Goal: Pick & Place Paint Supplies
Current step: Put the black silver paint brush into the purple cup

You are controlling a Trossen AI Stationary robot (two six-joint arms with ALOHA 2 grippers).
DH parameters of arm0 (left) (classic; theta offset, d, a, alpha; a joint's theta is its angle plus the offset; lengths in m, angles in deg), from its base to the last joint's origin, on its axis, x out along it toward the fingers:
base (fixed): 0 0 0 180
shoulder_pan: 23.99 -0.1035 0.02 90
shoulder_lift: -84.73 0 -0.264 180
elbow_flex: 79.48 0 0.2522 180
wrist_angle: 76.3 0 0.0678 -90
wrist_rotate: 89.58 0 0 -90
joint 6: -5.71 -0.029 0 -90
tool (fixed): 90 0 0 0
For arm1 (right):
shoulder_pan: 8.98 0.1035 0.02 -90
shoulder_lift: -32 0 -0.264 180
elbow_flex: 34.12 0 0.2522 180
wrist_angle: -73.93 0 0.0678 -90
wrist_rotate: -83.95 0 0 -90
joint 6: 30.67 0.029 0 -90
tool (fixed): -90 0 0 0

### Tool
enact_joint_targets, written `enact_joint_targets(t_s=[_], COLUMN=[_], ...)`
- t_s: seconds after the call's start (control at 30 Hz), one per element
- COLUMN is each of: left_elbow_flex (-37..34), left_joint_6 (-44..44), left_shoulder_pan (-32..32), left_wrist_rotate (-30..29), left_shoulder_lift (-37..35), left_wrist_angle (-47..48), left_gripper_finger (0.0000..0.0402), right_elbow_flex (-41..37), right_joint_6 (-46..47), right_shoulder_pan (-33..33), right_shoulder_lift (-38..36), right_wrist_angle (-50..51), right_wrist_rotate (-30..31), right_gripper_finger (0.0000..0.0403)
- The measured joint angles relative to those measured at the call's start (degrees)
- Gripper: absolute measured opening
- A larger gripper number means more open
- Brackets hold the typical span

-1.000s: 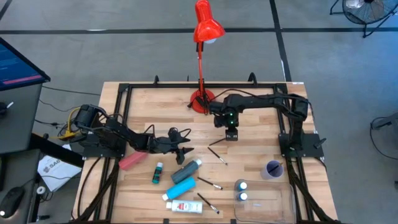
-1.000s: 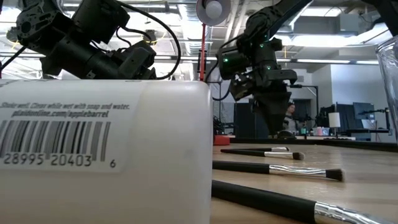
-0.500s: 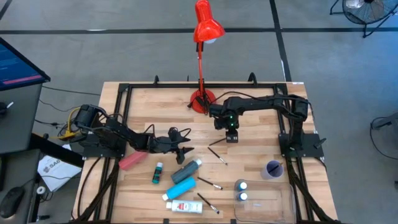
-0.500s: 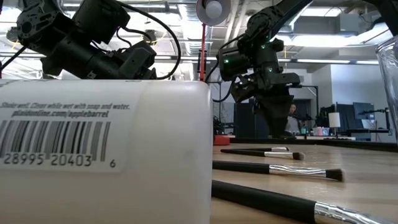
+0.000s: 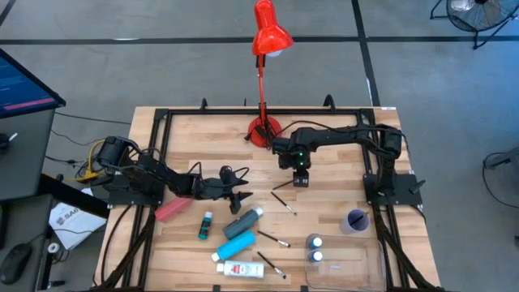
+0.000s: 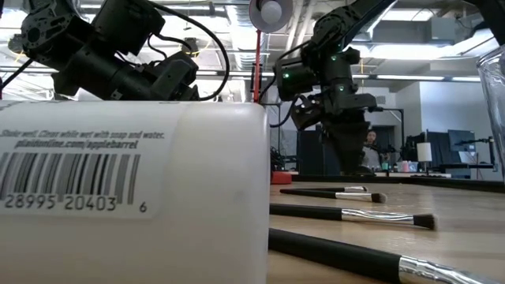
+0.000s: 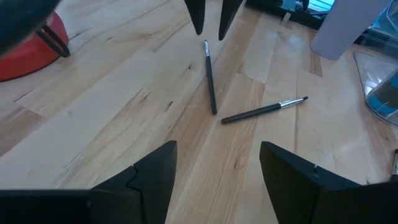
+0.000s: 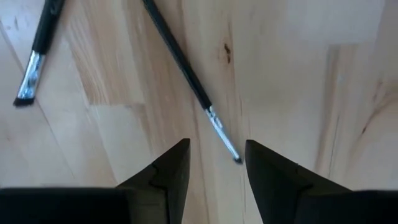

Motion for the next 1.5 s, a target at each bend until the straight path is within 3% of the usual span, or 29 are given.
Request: enact_joint_targets(t_s=[0.33, 0.77, 1.1, 1.5], left_elbow_flex=[0.00, 0.00, 0.00, 0.00], left_joint_6=[0.01, 0.03, 0.03, -0.03], left_shoulder_pan=[0.34, 0.58, 0.91, 0.89], left_wrist_rotate=[0.11, 0.39, 0.40, 0.42], left_shoulder_lift=[0.00, 0.00, 0.00, 0.00], left_wrist_angle=[-0.10, -0.14, -0.53, -0.62], left_gripper_finger=[0.0208, 0.0208, 0.0208, 0.0208], right_elbow_flex=[-0.01, -5.99, -8.63, -8.90], right_joint_6=[3.30, 3.41, 2.77, 2.38], right_shoulder_pan=[-0.48, 0.45, -1.21, 2.40], right_shoulder_lift=[0.00, 0.02, -0.33, -0.15], right_wrist_angle=[-2.80, -6.93, -6.82, -6.15], right_wrist_rotate=[1.45, 1.75, 2.81, 6.39], right_gripper_finger=[0.0152, 0.0162, 0.0153, 0.0128])
